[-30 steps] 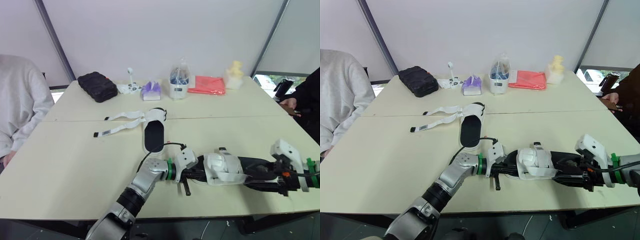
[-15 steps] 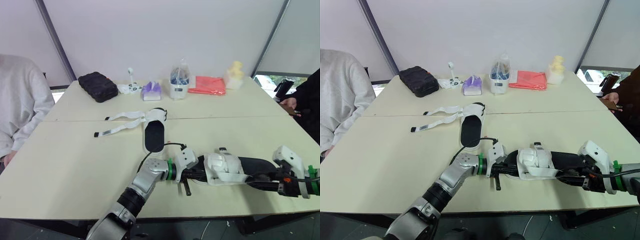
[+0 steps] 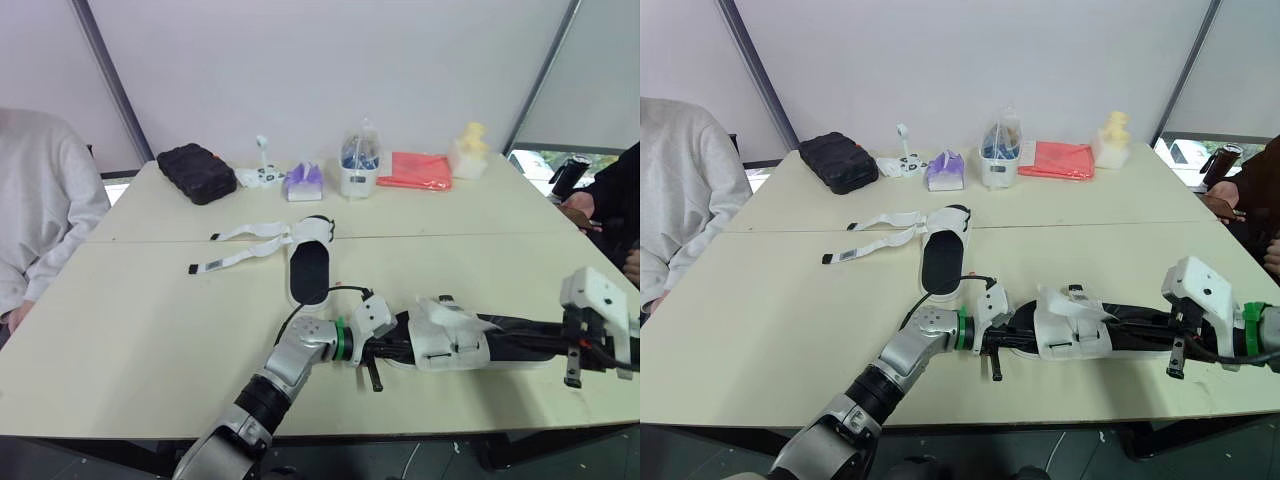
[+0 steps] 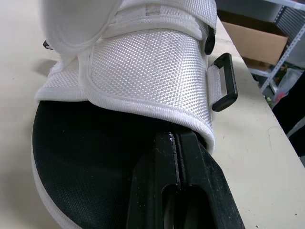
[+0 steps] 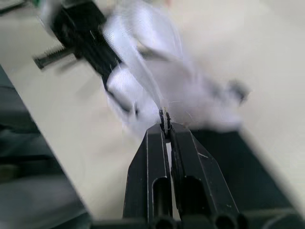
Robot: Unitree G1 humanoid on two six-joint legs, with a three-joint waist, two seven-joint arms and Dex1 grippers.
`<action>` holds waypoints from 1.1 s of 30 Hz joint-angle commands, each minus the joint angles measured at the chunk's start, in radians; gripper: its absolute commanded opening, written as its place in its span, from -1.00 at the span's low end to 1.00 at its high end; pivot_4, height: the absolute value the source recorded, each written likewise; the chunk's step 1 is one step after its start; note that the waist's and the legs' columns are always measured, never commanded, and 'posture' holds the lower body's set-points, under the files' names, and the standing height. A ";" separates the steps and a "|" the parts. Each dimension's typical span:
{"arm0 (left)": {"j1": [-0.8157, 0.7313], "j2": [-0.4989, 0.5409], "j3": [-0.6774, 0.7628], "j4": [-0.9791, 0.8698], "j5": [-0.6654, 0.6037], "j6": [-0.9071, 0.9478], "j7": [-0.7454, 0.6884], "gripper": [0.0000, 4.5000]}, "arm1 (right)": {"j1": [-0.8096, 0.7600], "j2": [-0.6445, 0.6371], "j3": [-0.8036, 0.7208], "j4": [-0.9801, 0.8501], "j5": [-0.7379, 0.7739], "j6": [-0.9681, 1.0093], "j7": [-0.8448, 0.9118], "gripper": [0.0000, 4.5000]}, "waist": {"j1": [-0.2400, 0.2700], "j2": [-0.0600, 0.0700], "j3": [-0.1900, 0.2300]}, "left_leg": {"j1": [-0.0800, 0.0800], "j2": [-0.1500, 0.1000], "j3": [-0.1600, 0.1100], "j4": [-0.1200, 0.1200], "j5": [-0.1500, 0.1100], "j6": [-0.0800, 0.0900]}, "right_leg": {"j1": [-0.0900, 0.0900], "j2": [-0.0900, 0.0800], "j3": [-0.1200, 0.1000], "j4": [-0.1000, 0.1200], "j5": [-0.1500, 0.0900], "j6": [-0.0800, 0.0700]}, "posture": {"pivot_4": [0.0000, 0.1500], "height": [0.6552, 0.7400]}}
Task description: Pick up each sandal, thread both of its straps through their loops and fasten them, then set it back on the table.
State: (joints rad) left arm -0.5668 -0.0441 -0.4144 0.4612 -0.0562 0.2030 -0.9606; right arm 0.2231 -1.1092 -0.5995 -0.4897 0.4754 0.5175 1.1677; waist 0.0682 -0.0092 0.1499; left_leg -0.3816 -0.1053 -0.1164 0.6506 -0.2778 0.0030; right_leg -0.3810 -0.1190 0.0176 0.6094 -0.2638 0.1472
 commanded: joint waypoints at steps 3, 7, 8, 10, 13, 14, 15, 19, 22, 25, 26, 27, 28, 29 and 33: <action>0.001 0.007 -0.035 0.114 0.041 0.022 0.000 -1.00 | 0.070 0.025 -0.005 -0.125 -0.315 -0.405 -0.042 -0.98 | 0.000 -0.001 0.000 | 0.000 -0.001 0.000 0.000 -0.001 -0.002 | 0.000 0.000 0.000 0.000 -0.001 0.002 | 1.00 1.00; -0.023 -0.003 -0.042 0.148 0.047 0.003 -0.017 -1.00 | 0.116 0.023 0.009 -0.069 -0.617 -0.704 -0.148 -0.98 | 0.001 -0.002 0.000 | 0.003 -0.002 0.000 0.001 -0.002 -0.003 | 0.001 -0.001 0.000 0.000 -0.001 0.004 | 1.00 1.00; -0.028 -0.008 -0.043 0.158 0.048 -0.001 -0.019 -1.00 | 0.109 0.033 0.002 -0.052 -0.653 -0.747 -0.181 -0.98 | 0.001 -0.002 0.001 | 0.004 -0.003 0.000 0.001 -0.002 -0.003 | 0.001 -0.001 0.000 0.000 -0.001 0.004 | 1.00 1.00; -0.037 -0.015 -0.044 0.174 0.047 -0.004 -0.028 -1.00 | 0.069 0.046 -0.028 -0.017 -0.740 -0.849 -0.278 -0.98 | 0.000 -0.002 0.001 | 0.006 -0.003 0.000 0.001 -0.002 -0.003 | 0.007 -0.001 0.000 -0.001 -0.002 0.004 | 1.00 1.00; -0.047 -0.024 -0.047 0.194 0.046 -0.010 -0.043 -1.00 | 0.082 0.088 -0.084 -0.027 -0.696 -0.986 -0.296 -0.98 | 0.003 -0.002 0.001 | 0.007 -0.003 -0.001 0.001 -0.002 -0.003 | 0.008 -0.002 0.000 -0.001 -0.003 0.002 | 1.00 1.00; -0.050 -0.028 -0.046 0.201 0.045 -0.012 -0.047 -1.00 | 0.116 0.105 -0.105 -0.038 -0.662 -1.017 -0.275 -0.98 | 0.004 -0.002 0.001 | 0.006 -0.003 -0.002 0.001 -0.002 -0.003 | 0.008 -0.002 0.000 -0.001 -0.003 0.003 | 1.00 1.00; -0.052 -0.031 -0.045 0.206 0.045 -0.013 -0.050 -1.00 | 0.139 0.115 -0.120 -0.042 -0.643 -1.037 -0.263 -0.98 | 0.006 -0.003 0.001 | 0.006 -0.003 -0.002 0.000 -0.002 -0.002 | 0.008 -0.002 0.000 -0.001 -0.004 0.003 | 1.00 1.00; -0.057 -0.044 -0.042 0.222 0.043 -0.015 -0.061 -1.00 | 0.303 0.187 -0.157 -0.108 -0.518 -1.053 -0.195 -0.71 | 0.008 -0.003 0.001 | 0.006 -0.003 -0.003 0.000 -0.003 0.002 | 0.009 -0.002 -0.001 -0.005 -0.003 0.006 | 1.00 1.00; -0.060 -0.049 -0.041 0.230 0.044 -0.019 -0.066 -1.00 | 0.371 0.226 -0.156 -0.154 -0.461 -1.033 -0.179 -0.13 | 0.005 -0.003 0.001 | 0.007 -0.003 -0.005 -0.001 -0.004 0.001 | 0.009 -0.001 -0.003 -0.010 -0.003 0.005 | 1.00 1.00; -0.062 -0.054 -0.040 0.239 0.044 -0.020 -0.069 -1.00 | 0.487 0.290 -0.147 -0.189 -0.423 -0.988 -0.144 0.52 | 0.009 -0.003 0.001 | 0.007 -0.004 -0.005 0.000 -0.005 0.002 | 0.011 -0.002 -0.002 -0.013 -0.002 0.003 | 1.00 1.00; -0.063 -0.055 -0.038 0.241 0.043 -0.020 -0.071 -1.00 | 0.525 0.309 -0.145 -0.191 -0.406 -0.972 -0.133 0.52 | 0.014 -0.004 0.001 | 0.007 -0.004 -0.006 0.000 -0.005 0.002 | 0.011 -0.002 -0.003 -0.013 -0.003 0.003 | 1.00 1.00; -0.062 -0.056 -0.038 0.242 0.042 -0.020 -0.073 -1.00 | 0.566 0.318 -0.153 -0.179 -0.398 -0.952 -0.112 0.52 | 0.015 -0.004 0.001 | 0.007 -0.004 -0.007 -0.001 -0.005 0.002 | 0.011 -0.002 -0.003 -0.013 -0.003 0.003 | 1.00 1.00; -0.060 -0.056 -0.037 0.241 0.042 -0.019 -0.074 -1.00 | 0.602 0.320 -0.162 -0.169 -0.382 -0.926 -0.088 0.52 | 0.016 -0.003 0.000 | 0.006 -0.004 -0.007 -0.001 -0.005 0.002 | 0.010 -0.002 -0.003 -0.014 -0.003 0.003 | 1.00 1.00; -0.059 -0.057 -0.037 0.241 0.042 -0.019 -0.076 -1.00 | 0.633 0.322 -0.171 -0.164 -0.355 -0.878 -0.069 0.52 | 0.016 -0.003 0.001 | 0.007 -0.004 -0.006 -0.001 -0.005 0.003 | 0.010 -0.002 -0.003 -0.014 -0.003 0.003 | 1.00 1.00; -0.051 -0.057 -0.036 0.233 0.040 -0.012 -0.075 -1.00 | 0.541 0.278 -0.219 -0.093 -0.212 -0.652 -0.114 0.52 | 0.018 -0.004 0.001 | 0.007 -0.003 -0.005 -0.001 -0.006 0.003 | 0.010 -0.002 -0.002 -0.014 -0.003 0.003 | 1.00 1.00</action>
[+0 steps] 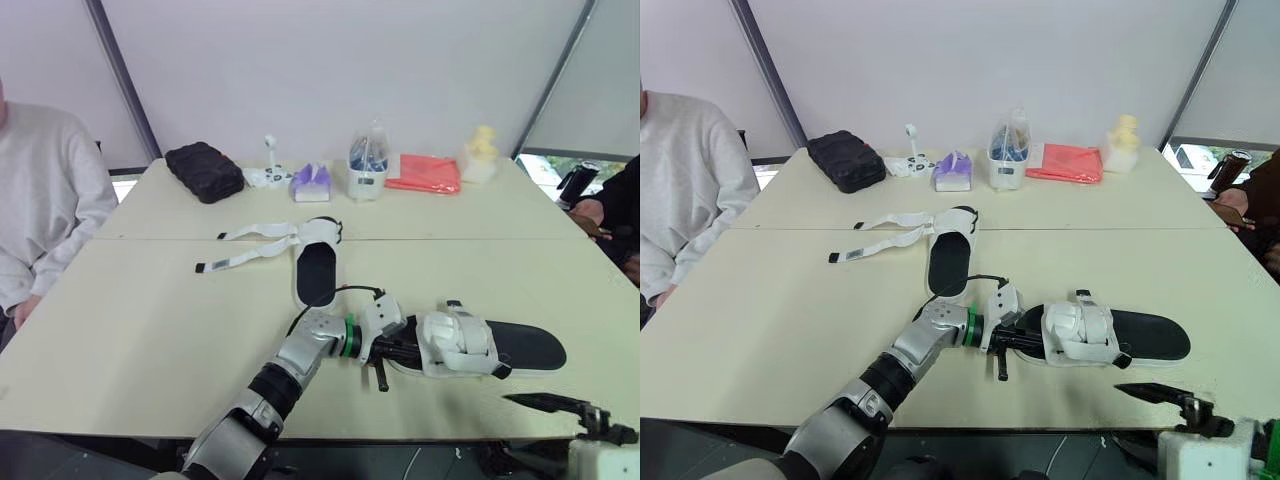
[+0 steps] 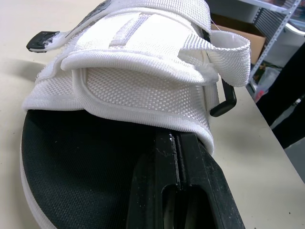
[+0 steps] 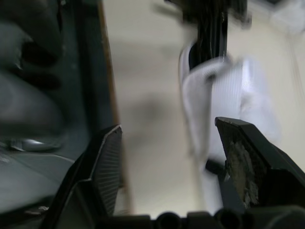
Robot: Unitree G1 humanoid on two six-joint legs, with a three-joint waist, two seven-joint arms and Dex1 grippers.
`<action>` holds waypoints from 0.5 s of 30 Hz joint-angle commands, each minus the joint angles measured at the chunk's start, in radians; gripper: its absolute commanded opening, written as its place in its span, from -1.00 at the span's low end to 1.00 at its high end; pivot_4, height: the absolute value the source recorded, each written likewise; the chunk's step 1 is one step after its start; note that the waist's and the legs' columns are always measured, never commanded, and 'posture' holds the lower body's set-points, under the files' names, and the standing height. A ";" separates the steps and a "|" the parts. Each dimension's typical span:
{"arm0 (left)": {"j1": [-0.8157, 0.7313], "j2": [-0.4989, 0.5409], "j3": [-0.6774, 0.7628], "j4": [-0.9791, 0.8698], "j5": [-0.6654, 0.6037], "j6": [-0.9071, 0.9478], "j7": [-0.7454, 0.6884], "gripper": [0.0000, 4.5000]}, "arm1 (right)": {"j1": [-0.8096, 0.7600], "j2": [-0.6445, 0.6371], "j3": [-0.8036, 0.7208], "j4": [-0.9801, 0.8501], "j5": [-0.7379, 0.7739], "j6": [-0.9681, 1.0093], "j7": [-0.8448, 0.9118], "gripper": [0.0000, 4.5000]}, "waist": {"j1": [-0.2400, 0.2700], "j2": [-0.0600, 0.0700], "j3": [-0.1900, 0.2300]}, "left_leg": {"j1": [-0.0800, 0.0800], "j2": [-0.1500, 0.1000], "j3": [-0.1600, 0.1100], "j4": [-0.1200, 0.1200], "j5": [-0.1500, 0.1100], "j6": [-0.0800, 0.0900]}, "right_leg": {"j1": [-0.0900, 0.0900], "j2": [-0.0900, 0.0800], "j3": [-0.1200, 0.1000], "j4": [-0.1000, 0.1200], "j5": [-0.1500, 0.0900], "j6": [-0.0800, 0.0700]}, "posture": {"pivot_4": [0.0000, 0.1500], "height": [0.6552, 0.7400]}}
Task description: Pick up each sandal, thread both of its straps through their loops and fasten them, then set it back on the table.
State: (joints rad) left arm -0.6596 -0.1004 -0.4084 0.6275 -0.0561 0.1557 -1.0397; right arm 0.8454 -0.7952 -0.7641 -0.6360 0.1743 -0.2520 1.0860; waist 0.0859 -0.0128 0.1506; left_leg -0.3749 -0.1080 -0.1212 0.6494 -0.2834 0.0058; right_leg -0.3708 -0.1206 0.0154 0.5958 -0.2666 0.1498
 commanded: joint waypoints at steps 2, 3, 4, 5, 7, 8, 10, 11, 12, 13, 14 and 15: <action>0.047 -0.001 -0.042 0.061 0.038 0.039 0.008 -1.00 | -0.208 -0.072 -0.044 0.121 0.155 0.237 -0.086 0.52 | 0.000 0.000 0.000 | 0.000 0.000 0.001 0.000 0.000 0.000 | 0.000 0.000 0.000 0.000 0.000 -0.001 | 1.00 1.00; 0.050 -0.002 -0.042 0.057 0.038 0.041 0.011 -1.00 | -0.258 -0.083 -0.030 0.139 0.193 0.298 -0.105 0.52 | 0.000 0.000 0.000 | 0.000 0.001 0.002 0.000 0.000 0.000 | 0.001 0.000 0.001 0.000 0.001 -0.001 | 1.00 1.00; 0.054 -0.002 -0.043 0.051 0.039 0.042 0.014 -1.00 | -0.286 -0.089 -0.019 0.142 0.220 0.345 -0.105 0.52 | 0.004 0.000 0.000 | 0.000 0.001 0.002 0.000 0.000 0.000 | 0.001 0.000 0.001 0.000 0.001 -0.002 | 1.00 1.00; 0.058 0.000 -0.044 0.045 0.041 0.042 0.017 -1.00 | -0.305 -0.098 -0.004 0.138 0.240 0.375 -0.091 0.52 | 0.010 0.001 0.000 | -0.001 0.001 0.002 0.000 0.000 0.000 | 0.001 0.000 0.000 0.000 0.001 -0.002 | 1.00 1.00; 0.063 0.002 -0.043 0.038 0.044 0.044 0.023 -1.00 | -0.332 -0.125 0.024 0.106 0.296 0.455 -0.067 0.52 | 0.014 0.001 0.000 | -0.002 0.001 -0.001 -0.001 0.001 0.001 | -0.002 0.000 -0.001 0.000 0.000 -0.001 | 1.00 1.00; 0.067 0.004 -0.040 0.033 0.042 0.049 0.024 -1.00 | -0.344 -0.140 0.040 0.084 0.318 0.485 -0.055 0.52 | 0.016 0.002 -0.001 | -0.003 0.001 -0.002 -0.002 0.001 0.003 | -0.002 0.000 -0.002 0.000 0.000 -0.001 | 1.00 1.00; 0.074 0.005 -0.036 0.024 0.041 0.057 0.027 -1.00 | -0.357 -0.162 0.059 0.051 0.346 0.531 -0.035 0.52 | 0.016 0.002 -0.001 | -0.006 0.000 -0.002 -0.002 0.001 0.004 | -0.003 0.000 -0.003 0.000 0.002 0.003 | 1.00 1.00; 0.077 0.007 -0.034 0.020 0.041 0.060 0.031 -1.00 | -0.367 -0.178 0.077 0.034 0.350 0.543 -0.022 0.52 | 0.015 0.002 -0.001 | -0.009 -0.001 -0.002 -0.001 0.001 0.005 | -0.004 -0.001 -0.003 0.000 0.003 0.003 | 1.00 1.00; 0.080 0.007 -0.033 0.014 0.042 0.063 0.035 -1.00 | -0.373 -0.191 0.093 0.021 0.350 0.552 -0.009 0.52 | 0.013 0.002 -0.001 | -0.011 -0.001 -0.002 0.000 0.001 0.005 | -0.005 -0.001 -0.002 0.000 0.003 0.003 | 1.00 1.00; 0.083 0.008 -0.032 0.010 0.041 0.067 0.039 -1.00 | -0.381 -0.202 0.117 0.012 0.336 0.542 0.004 0.52 | 0.013 0.002 -0.001 | -0.012 -0.001 -0.002 0.001 0.001 0.005 | -0.007 -0.001 -0.002 0.000 0.003 0.003 | 1.00 1.00; 0.084 0.008 -0.031 0.007 0.040 0.069 0.042 -1.00 | -0.389 -0.208 0.140 0.007 0.322 0.535 0.013 0.52 | 0.012 0.001 -0.001 | -0.012 -0.001 -0.002 0.001 0.001 0.005 | -0.009 -0.001 -0.002 -0.001 0.003 0.003 | 1.00 1.00; 0.085 0.008 -0.031 0.004 0.039 0.072 0.044 -1.00 | -0.394 -0.213 0.163 0.006 0.301 0.519 0.022 0.52 | 0.012 0.001 -0.001 | -0.012 -0.001 -0.002 0.002 0.001 0.005 | -0.009 -0.001 -0.002 -0.001 0.003 0.003 | 1.00 1.00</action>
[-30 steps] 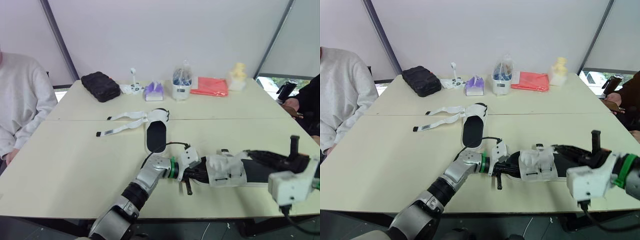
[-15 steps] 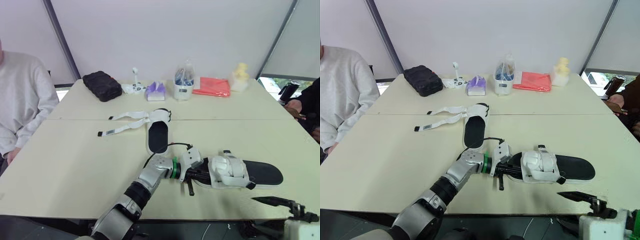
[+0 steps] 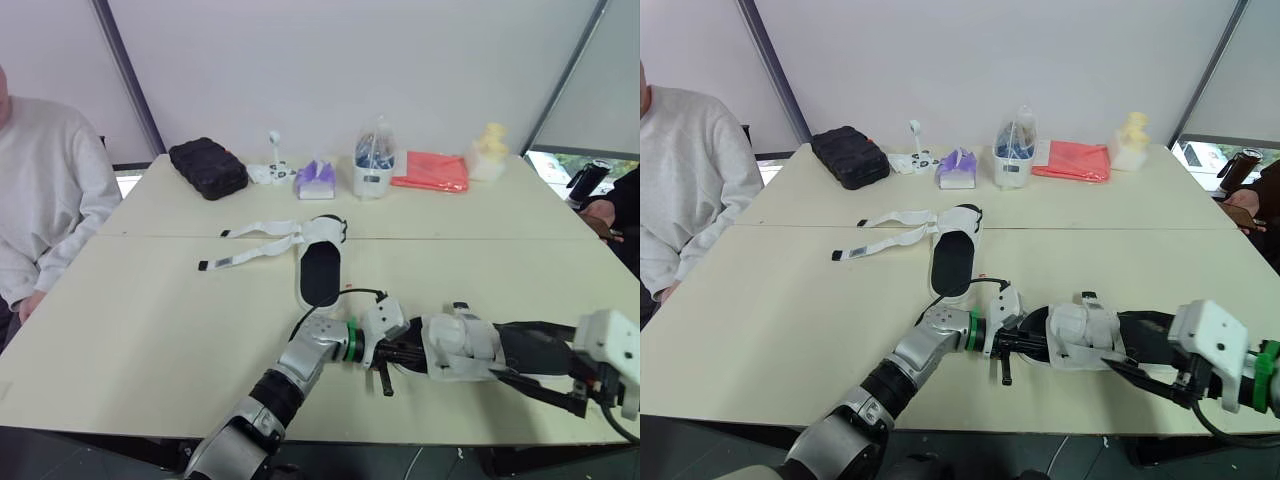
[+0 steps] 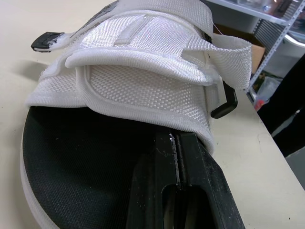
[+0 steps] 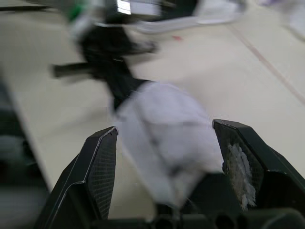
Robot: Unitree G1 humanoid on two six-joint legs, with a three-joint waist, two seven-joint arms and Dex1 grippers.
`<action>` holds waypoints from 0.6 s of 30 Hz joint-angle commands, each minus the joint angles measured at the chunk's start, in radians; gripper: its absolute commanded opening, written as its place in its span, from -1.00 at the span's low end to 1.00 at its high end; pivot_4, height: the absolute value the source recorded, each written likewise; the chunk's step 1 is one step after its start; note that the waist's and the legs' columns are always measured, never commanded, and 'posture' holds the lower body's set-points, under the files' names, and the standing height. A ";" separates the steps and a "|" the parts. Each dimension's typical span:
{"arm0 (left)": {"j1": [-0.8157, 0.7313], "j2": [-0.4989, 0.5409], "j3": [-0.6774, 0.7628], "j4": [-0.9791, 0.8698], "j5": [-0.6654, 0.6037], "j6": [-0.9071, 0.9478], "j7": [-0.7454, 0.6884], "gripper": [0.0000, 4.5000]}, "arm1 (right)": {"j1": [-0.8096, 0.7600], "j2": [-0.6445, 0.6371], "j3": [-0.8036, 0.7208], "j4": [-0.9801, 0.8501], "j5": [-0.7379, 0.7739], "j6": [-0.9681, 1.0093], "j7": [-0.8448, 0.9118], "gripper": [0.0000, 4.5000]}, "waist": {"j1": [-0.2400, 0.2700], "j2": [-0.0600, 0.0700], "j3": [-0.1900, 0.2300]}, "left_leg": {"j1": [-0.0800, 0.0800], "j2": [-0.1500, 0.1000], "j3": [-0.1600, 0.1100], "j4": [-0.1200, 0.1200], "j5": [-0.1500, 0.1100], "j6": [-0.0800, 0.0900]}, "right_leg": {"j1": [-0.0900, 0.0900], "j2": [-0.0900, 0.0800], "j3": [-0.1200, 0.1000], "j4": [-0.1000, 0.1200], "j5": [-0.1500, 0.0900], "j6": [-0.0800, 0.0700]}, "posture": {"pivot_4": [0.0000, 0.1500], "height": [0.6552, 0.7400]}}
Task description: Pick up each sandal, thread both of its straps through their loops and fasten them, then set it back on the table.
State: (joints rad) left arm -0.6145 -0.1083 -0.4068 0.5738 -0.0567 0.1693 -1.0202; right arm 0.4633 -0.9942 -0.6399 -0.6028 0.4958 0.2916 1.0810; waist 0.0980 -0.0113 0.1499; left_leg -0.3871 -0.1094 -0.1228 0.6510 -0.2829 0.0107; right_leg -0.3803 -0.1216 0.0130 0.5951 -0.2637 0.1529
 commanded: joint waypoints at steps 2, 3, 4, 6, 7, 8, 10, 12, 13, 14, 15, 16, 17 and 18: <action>0.040 0.015 -0.034 0.054 0.039 0.062 0.029 -1.00 | -0.023 -0.016 0.070 -0.022 -0.045 -0.042 0.036 0.52 | 0.000 0.000 0.000 | 0.000 0.000 0.000 0.000 0.000 0.000 | 0.000 0.000 0.000 0.000 0.000 0.000 | 1.00 1.00; 0.040 0.015 -0.035 0.053 0.039 0.063 0.031 -1.00 | -0.028 -0.017 0.086 -0.019 -0.060 -0.052 0.041 0.52 | -0.001 0.000 0.000 | 0.000 0.000 0.000 0.000 0.000 0.000 | 0.000 0.000 0.000 0.000 0.000 0.000 | 1.00 1.00; 0.039 0.014 -0.034 0.053 0.039 0.063 0.032 -1.00 | -0.034 -0.017 0.102 -0.014 -0.073 -0.062 0.044 0.52 | -0.001 0.000 0.000 | 0.000 0.000 0.000 0.000 0.000 0.000 | 0.001 0.000 0.000 0.000 0.000 0.000 | 1.00 1.00; 0.037 0.012 -0.033 0.055 0.038 0.064 0.034 -1.00 | -0.042 -0.021 0.146 -0.003 -0.113 -0.095 0.057 0.52 | -0.001 0.000 0.000 | 0.000 0.000 0.000 0.000 0.000 0.000 | 0.000 0.001 0.000 0.000 0.000 0.000 | 1.00 1.00; 0.036 0.010 -0.033 0.058 0.037 0.064 0.035 -1.00 | -0.052 -0.022 0.170 0.008 -0.131 -0.107 0.058 0.52 | -0.001 0.000 0.000 | 0.000 0.000 0.000 0.001 0.000 0.000 | 0.000 0.001 0.000 0.000 0.000 0.000 | 1.00 1.00; 0.034 0.009 -0.033 0.060 0.038 0.063 0.036 -1.00 | -0.070 -0.024 0.196 0.026 -0.151 -0.120 0.058 0.52 | -0.001 0.000 0.000 | 0.000 0.000 0.000 0.001 0.000 0.000 | 0.000 0.001 0.000 0.000 0.000 0.000 | 1.00 1.00; 0.033 0.007 -0.034 0.062 0.038 0.061 0.037 -1.00 | -0.125 -0.023 0.236 0.064 -0.171 -0.131 0.046 0.52 | -0.003 0.000 0.000 | 0.000 0.000 0.000 0.001 0.000 0.000 | 0.000 0.001 0.000 0.000 0.000 0.000 | 1.00 1.00; 0.033 0.006 -0.035 0.063 0.039 0.060 0.038 -1.00 | -0.173 -0.029 0.268 0.100 -0.190 -0.137 0.044 0.52 | -0.003 0.000 0.000 | 0.001 0.000 0.001 0.002 0.000 0.000 | 0.001 0.001 0.000 0.000 0.000 0.000 | 1.00 1.00; 0.033 0.005 -0.035 0.064 0.038 0.060 0.039 -1.00 | -0.189 -0.033 0.286 0.117 -0.205 -0.141 0.046 0.52 | -0.002 0.000 0.000 | 0.000 0.000 0.001 0.003 0.000 0.000 | 0.001 0.001 0.000 0.001 0.000 0.000 | 1.00 1.00; 0.034 0.005 -0.035 0.064 0.038 0.060 0.039 -1.00 | -0.199 -0.039 0.303 0.133 -0.220 -0.154 0.054 0.52 | -0.001 0.000 0.000 | 0.001 0.000 0.001 0.003 0.000 -0.001 | 0.001 0.001 0.000 0.001 0.000 0.000 | 1.00 1.00; 0.034 0.004 -0.035 0.065 0.038 0.060 0.040 -1.00 | -0.201 -0.043 0.313 0.140 -0.226 -0.161 0.065 0.52 | -0.001 0.001 0.000 | 0.001 0.000 0.000 0.003 0.000 -0.001 | 0.001 0.001 0.000 0.001 0.000 0.000 | 1.00 1.00; 0.034 0.004 -0.034 0.064 0.038 0.060 0.041 -1.00 | -0.199 -0.046 0.317 0.142 -0.226 -0.162 0.073 0.52 | 0.000 0.001 0.000 | 0.000 0.000 0.000 0.002 0.000 0.000 | 0.001 0.001 0.000 0.001 0.000 0.000 | 1.00 1.00; 0.035 0.005 -0.034 0.063 0.038 0.061 0.042 -1.00 | -0.187 -0.047 0.312 0.130 -0.214 -0.158 0.086 0.52 | 0.001 0.001 0.000 | 0.000 0.000 0.000 0.002 0.000 0.000 | 0.001 0.001 0.000 0.001 0.000 0.000 | 1.00 1.00; 0.036 0.005 -0.034 0.062 0.039 0.061 0.043 -1.00 | -0.169 -0.050 0.303 0.110 -0.199 -0.149 0.100 0.52 | 0.001 0.001 0.000 | 0.000 0.000 0.000 0.002 0.000 0.000 | 0.000 0.001 0.000 0.001 0.000 0.000 | 1.00 1.00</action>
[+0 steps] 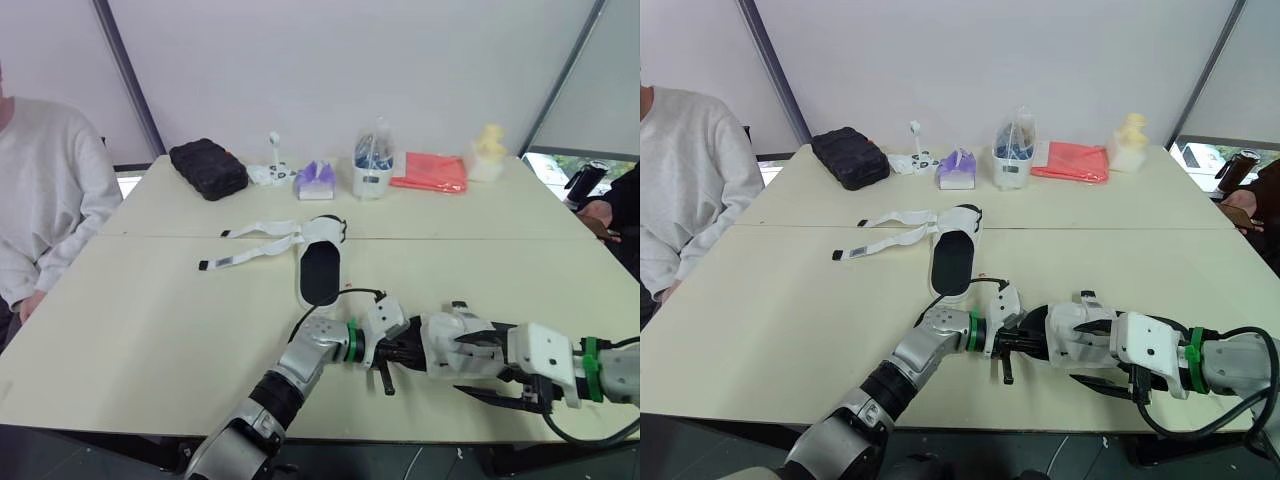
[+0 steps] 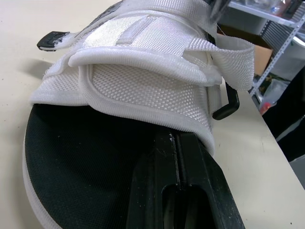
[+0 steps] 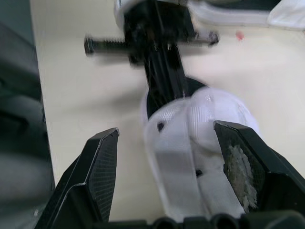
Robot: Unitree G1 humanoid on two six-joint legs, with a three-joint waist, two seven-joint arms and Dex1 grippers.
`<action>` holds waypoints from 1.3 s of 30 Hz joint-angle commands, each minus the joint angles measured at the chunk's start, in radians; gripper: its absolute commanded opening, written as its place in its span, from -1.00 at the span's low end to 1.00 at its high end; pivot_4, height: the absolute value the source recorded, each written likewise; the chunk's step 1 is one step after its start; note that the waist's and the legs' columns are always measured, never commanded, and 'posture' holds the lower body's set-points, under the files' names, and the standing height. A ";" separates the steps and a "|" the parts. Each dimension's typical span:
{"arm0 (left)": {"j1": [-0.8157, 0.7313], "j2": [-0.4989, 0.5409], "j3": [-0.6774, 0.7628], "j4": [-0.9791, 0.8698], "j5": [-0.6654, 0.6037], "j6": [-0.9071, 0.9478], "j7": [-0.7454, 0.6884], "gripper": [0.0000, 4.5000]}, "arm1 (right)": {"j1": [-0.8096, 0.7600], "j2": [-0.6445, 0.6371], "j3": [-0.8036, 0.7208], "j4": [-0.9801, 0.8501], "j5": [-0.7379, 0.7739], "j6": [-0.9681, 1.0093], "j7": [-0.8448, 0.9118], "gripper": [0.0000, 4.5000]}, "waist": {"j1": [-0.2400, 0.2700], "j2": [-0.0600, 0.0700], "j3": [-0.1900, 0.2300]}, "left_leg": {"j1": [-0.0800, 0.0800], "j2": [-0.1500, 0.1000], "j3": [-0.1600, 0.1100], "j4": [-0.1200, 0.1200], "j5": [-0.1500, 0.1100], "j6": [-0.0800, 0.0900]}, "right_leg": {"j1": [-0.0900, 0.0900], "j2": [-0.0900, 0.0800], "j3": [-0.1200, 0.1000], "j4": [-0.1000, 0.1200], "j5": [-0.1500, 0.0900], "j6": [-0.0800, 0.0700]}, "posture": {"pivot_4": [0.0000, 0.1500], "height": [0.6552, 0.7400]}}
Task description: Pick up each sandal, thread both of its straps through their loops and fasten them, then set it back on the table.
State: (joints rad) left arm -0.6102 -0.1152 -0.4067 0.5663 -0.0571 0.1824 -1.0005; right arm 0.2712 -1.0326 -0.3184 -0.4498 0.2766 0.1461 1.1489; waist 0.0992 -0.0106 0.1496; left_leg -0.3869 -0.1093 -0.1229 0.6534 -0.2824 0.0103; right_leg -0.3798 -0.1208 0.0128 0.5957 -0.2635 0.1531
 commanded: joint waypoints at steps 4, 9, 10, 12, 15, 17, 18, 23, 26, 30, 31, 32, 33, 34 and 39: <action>0.036 0.012 -0.027 0.067 0.033 0.054 0.024 -1.00 | 0.123 -0.009 -0.065 -0.139 0.050 0.017 0.079 0.52 | 0.001 0.000 0.000 | 0.000 0.000 0.000 0.000 0.000 0.000 | 0.000 0.000 0.000 0.000 0.000 0.000 | 1.00 1.00; 0.033 0.004 -0.027 0.076 0.033 0.051 0.020 -1.00 | 0.212 0.013 -0.088 -0.259 0.061 0.058 0.074 0.52 | -0.002 0.000 0.000 | 0.000 0.000 0.000 0.000 0.000 -0.001 | 0.001 0.000 0.000 0.000 0.000 0.000 | 1.00 1.00; 0.032 0.002 -0.027 0.078 0.033 0.051 0.019 -1.00 | 0.236 0.019 -0.096 -0.279 0.059 0.061 0.075 0.52 | 0.000 0.000 0.000 | 0.000 0.000 0.000 0.000 -0.001 -0.002 | 0.001 0.000 0.000 0.000 0.000 0.000 | 1.00 1.00; 0.030 0.001 -0.026 0.081 0.034 0.049 0.017 -1.00 | 0.270 0.029 -0.118 -0.300 0.058 0.071 0.075 0.52 | -0.001 0.000 0.000 | 0.000 0.000 0.000 0.000 -0.001 -0.002 | 0.001 0.000 0.000 0.000 0.000 0.000 | 1.00 1.00; 0.027 -0.001 -0.025 0.086 0.034 0.047 0.016 -1.00 | 0.266 0.048 -0.188 -0.279 0.096 0.148 0.046 0.52 | -0.002 0.000 0.000 | 0.000 0.000 0.000 0.001 0.000 0.000 | 0.001 0.000 0.000 0.000 0.000 0.000 | 1.00 1.00; 0.024 -0.003 -0.021 0.093 0.031 0.047 0.015 -1.00 | 0.222 0.056 -0.245 -0.233 0.178 0.278 0.002 0.52 | -0.002 0.000 0.000 | 0.000 0.000 0.000 0.002 0.000 0.000 | 0.001 0.000 0.000 0.000 0.001 0.001 | 1.00 1.00; 0.023 -0.004 -0.020 0.096 0.030 0.047 0.014 -1.00 | 0.205 0.061 -0.269 -0.218 0.227 0.351 -0.018 0.52 | -0.002 0.000 0.000 | 0.000 0.000 0.000 0.002 0.000 0.000 | 0.001 0.000 0.000 0.000 0.001 0.000 | 1.00 1.00; 0.025 -0.006 -0.030 0.094 0.036 0.040 0.007 -1.00 | 0.213 0.079 -0.346 -0.167 0.522 0.737 -0.076 0.52 | 0.006 0.000 0.000 | -0.001 0.001 -0.002 0.003 0.000 0.000 | 0.001 0.000 0.000 0.000 0.001 -0.001 | 1.00 1.00; 0.038 0.000 -0.033 0.077 0.038 0.041 0.007 -1.00 | 0.170 0.071 -0.363 -0.129 0.653 0.886 -0.125 0.52 | 0.001 0.000 0.000 | -0.002 0.001 -0.001 0.003 0.000 0.001 | -0.001 0.000 0.000 0.000 0.001 -0.001 | 1.00 1.00; 0.060 0.018 -0.041 0.043 0.046 0.037 0.020 -1.00 | 0.023 0.084 -0.294 -0.001 0.843 1.075 -0.199 0.52 | -0.005 0.000 0.000 | -0.003 0.001 0.000 0.004 0.000 0.000 | 0.000 0.000 0.000 0.000 0.000 -0.005 | 1.00 1.00; 0.064 0.022 -0.044 0.034 0.049 0.035 0.024 -1.00 | -0.002 0.090 -0.272 0.020 0.868 1.105 -0.212 0.52 | -0.004 0.001 -0.001 | -0.002 0.001 0.000 0.004 0.000 0.001 | 0.000 0.000 0.000 0.000 0.000 -0.005 | 1.00 1.00; 0.069 0.026 -0.049 0.025 0.054 0.030 0.029 -1.00 | -0.024 0.097 -0.248 0.038 0.884 1.125 -0.224 0.52 | -0.004 0.001 -0.001 | -0.003 0.002 0.000 0.004 0.000 0.001 | 0.000 0.000 0.000 0.000 0.000 -0.005 | 1.00 1.00; 0.072 0.029 -0.052 0.018 0.058 0.026 0.033 -1.00 | -0.040 0.101 -0.228 0.052 0.891 1.139 -0.235 0.52 | -0.003 0.001 -0.001 | -0.003 0.002 -0.001 0.003 0.000 0.001 | 0.000 0.000 0.000 0.000 0.001 -0.005 | 1.00 1.00; 0.076 0.033 -0.056 0.009 0.060 0.025 0.035 -1.00 | -0.051 0.105 -0.209 0.060 0.892 1.144 -0.242 0.52 | -0.003 0.001 -0.001 | -0.004 0.002 -0.001 0.002 0.000 0.001 | -0.001 0.000 0.000 0.000 0.001 -0.004 | 1.00 1.00; 0.096 0.050 -0.064 -0.029 0.056 0.035 0.044 -1.00 | -0.060 0.083 -0.125 0.081 0.843 1.123 -0.224 0.52 | -0.004 0.002 -0.002 | -0.005 0.001 0.001 -0.002 0.000 0.001 | -0.007 0.000 0.001 0.001 0.003 -0.001 | 1.00 1.00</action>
State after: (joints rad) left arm -0.5539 -0.0938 -0.4199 0.4864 -0.0539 0.1721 -0.9705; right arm 0.2153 -0.9327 -0.4465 -0.3694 1.1284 1.2790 0.9103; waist 0.0948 -0.0083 0.1481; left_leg -0.3915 -0.1080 -0.1210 0.6512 -0.2825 0.0110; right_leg -0.3875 -0.1210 0.0136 0.5965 -0.2609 0.1519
